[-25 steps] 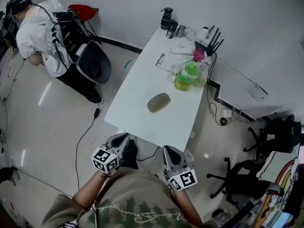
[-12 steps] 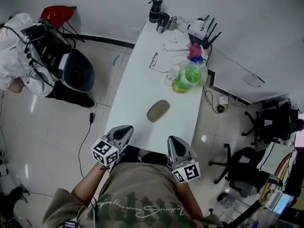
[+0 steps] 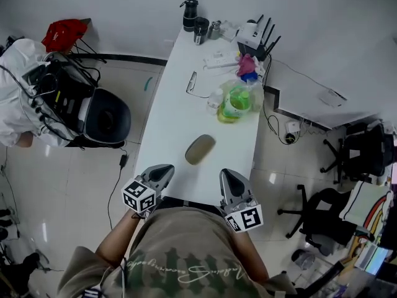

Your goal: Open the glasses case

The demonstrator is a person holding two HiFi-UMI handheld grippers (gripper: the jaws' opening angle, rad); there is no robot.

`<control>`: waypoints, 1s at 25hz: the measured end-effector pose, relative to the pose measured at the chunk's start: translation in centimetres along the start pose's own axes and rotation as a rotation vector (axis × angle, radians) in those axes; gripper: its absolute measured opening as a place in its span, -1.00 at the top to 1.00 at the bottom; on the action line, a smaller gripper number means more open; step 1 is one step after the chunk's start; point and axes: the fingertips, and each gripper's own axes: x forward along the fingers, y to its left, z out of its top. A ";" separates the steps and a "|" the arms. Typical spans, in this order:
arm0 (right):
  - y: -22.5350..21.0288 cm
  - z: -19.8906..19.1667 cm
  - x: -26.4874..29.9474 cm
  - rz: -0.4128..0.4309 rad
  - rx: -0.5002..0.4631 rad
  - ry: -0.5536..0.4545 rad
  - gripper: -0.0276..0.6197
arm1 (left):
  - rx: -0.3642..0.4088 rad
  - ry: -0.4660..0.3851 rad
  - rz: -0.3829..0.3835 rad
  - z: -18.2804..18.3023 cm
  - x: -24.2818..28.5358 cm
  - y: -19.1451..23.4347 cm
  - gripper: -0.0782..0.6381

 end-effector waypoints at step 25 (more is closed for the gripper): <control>-4.6 -1.0 -4.9 -0.107 0.043 0.031 0.89 | -0.041 0.619 -0.005 -13.2 18.3 10.4 -0.54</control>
